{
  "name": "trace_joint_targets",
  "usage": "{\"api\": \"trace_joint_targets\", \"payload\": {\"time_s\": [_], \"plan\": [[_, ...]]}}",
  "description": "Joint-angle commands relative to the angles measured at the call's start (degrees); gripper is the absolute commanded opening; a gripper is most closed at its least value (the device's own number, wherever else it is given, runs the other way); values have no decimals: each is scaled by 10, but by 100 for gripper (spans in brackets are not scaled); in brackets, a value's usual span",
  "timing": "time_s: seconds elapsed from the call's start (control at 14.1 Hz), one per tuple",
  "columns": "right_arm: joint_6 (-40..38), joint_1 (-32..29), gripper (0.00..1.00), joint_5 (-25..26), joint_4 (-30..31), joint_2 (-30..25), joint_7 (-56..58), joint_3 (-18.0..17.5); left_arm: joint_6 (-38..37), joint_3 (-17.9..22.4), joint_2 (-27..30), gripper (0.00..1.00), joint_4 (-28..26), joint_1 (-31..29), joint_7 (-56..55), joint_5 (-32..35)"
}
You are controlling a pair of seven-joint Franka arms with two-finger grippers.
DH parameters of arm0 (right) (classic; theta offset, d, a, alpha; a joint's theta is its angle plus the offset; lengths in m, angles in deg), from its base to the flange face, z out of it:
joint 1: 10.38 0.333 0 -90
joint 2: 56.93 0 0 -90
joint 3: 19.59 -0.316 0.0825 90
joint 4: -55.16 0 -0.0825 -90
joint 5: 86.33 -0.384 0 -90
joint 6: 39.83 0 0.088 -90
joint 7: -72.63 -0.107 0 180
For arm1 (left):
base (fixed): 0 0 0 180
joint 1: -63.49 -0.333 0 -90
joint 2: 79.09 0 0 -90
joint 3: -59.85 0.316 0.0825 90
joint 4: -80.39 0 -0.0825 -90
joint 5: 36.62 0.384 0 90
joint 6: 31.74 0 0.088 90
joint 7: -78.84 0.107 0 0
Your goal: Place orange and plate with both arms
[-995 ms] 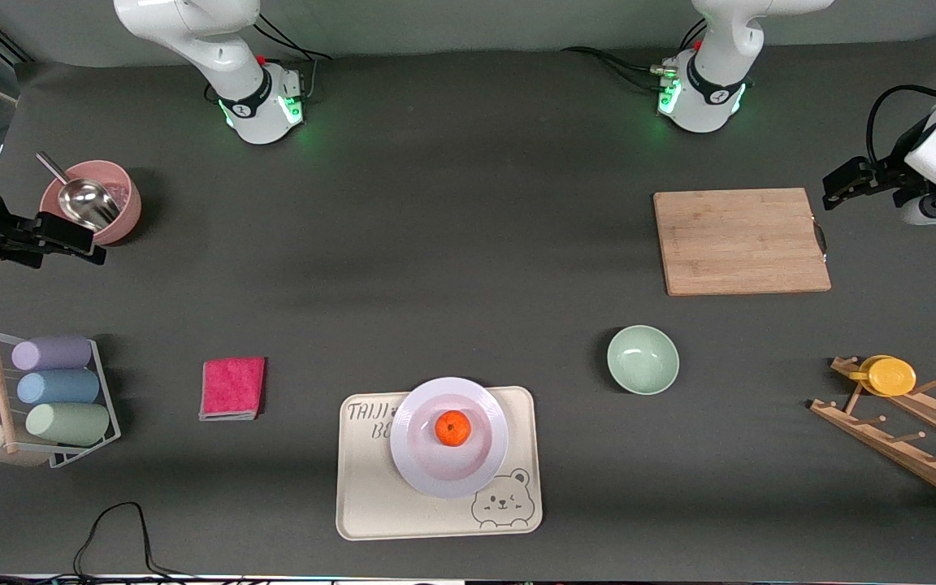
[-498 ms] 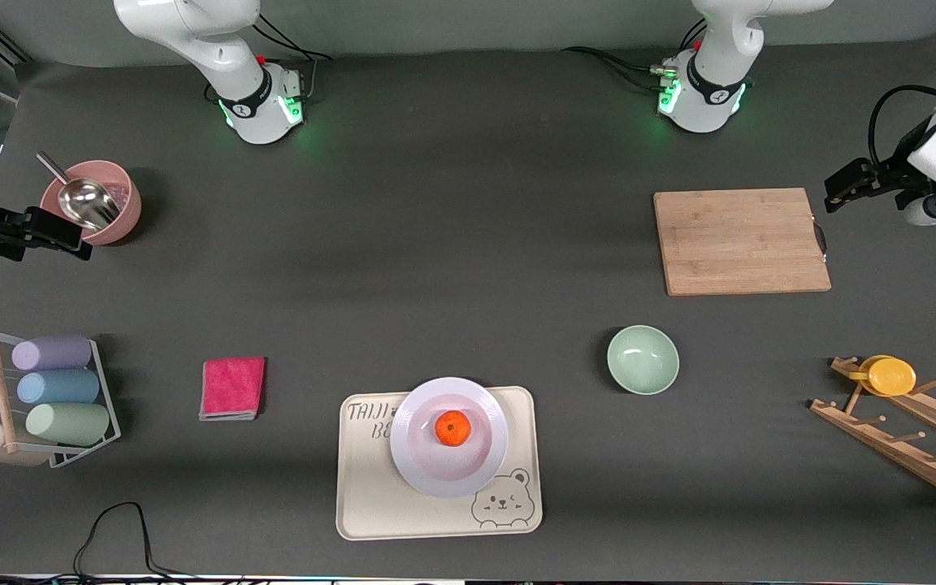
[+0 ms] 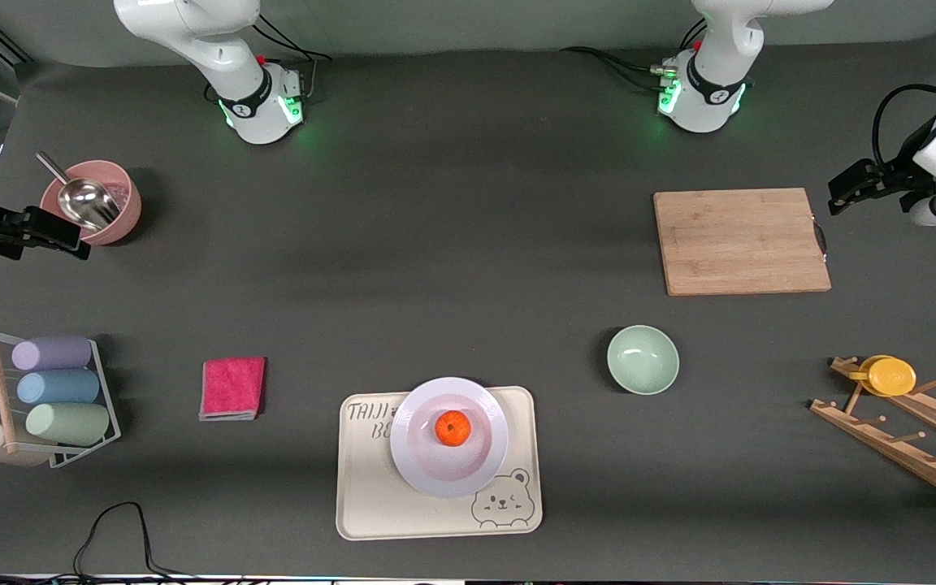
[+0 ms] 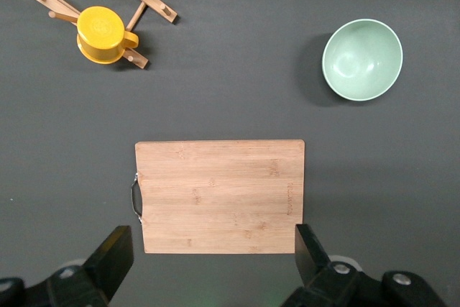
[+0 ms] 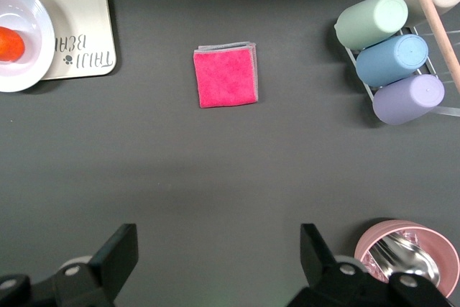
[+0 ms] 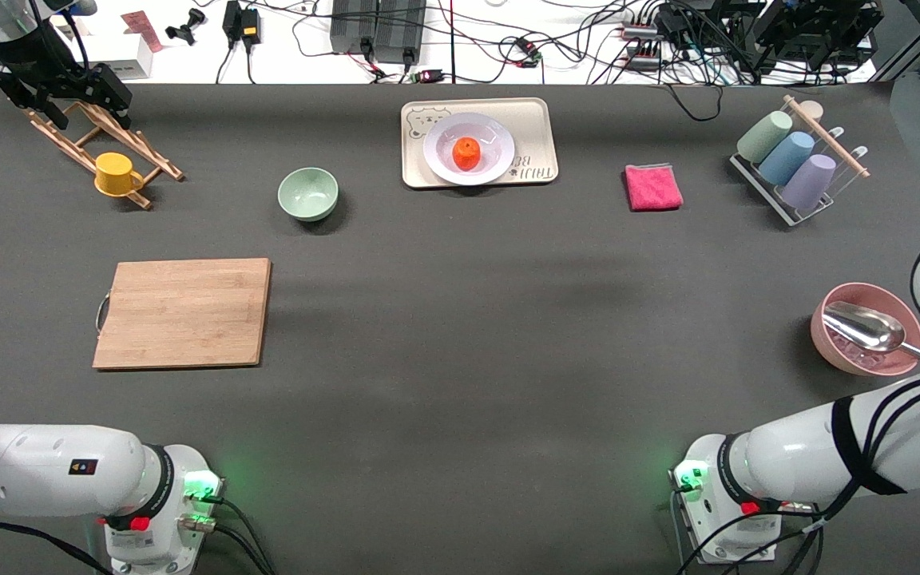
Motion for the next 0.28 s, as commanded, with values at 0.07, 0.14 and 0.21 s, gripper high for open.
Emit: {"api": "trace_joint_targets", "payload": {"time_s": [0.07,0.14,0.21], "plan": [[2,1,100,14,13,-13,-19,-3,-24,3,-15,100,33,1,21,8],[2,1,100,14,13,-11,-19,-3,-24,3,-17,100,35,1,20,8],[2,1,100,14,13,-10,-19,-3,-24,3,-17,100,37,1,21,8]]}}
